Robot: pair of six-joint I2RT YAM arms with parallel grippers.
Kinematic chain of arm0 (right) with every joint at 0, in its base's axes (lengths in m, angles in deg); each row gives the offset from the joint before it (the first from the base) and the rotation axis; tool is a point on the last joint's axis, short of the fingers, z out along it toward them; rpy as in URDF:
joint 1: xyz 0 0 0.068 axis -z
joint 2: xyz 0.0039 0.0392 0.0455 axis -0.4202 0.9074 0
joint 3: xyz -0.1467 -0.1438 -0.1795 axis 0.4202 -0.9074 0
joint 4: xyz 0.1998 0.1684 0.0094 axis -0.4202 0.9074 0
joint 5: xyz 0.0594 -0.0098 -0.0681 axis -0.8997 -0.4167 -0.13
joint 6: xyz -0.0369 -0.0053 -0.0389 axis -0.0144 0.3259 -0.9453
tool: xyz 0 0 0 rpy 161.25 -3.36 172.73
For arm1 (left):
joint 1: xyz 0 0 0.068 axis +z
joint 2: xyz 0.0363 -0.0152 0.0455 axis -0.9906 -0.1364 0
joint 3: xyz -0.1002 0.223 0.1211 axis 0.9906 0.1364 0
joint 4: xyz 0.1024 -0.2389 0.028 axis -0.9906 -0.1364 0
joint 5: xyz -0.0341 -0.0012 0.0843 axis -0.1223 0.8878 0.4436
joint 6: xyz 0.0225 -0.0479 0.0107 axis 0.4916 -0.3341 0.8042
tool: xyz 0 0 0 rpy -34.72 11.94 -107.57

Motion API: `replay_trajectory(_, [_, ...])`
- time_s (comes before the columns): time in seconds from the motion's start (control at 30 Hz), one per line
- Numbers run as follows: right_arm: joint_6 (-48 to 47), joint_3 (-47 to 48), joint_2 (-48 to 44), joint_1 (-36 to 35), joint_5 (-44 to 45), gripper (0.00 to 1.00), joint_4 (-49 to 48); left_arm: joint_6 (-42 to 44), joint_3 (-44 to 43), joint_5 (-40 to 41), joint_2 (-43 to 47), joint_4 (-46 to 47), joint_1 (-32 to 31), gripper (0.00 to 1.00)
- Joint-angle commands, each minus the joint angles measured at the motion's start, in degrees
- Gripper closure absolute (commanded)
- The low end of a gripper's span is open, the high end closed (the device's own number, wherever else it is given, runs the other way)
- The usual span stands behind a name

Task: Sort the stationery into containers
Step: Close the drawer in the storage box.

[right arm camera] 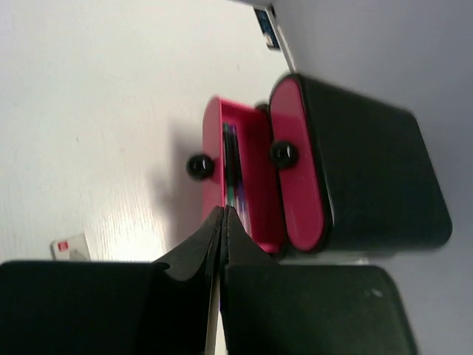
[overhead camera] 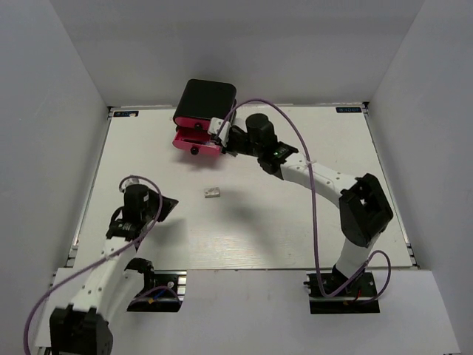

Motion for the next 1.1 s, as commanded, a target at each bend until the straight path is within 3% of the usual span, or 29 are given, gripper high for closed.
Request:
replay_trajectory(0.0, [2.79, -6.73, -5.93, 2.44, 1.15, 1.00, 1.15, 1.40, -2.10, -3.65, -11.45, 18.48, 0.23, 0.92])
replay_trajectory(0.17, [3.14, -16.59, -13.93, 5.25, 2.82, 1.00, 2.03, 6.06, -14.56, -6.82, -32.89, 24.99, 0.23, 0.92])
replay_trajectory(0.43, [3.93, -23.46, -20.36, 9.99, 3.44, 1.00, 3.17, 5.63, -24.50, -11.31, -50.75, 30.19, -0.56, 0.92])
replay_trajectory(1.07, [6.22, -29.10, -24.41, 16.24, 0.98, 1.00, 3.88, 2.90, -40.69, -17.29, -68.44, 32.38, -2.75, 0.89])
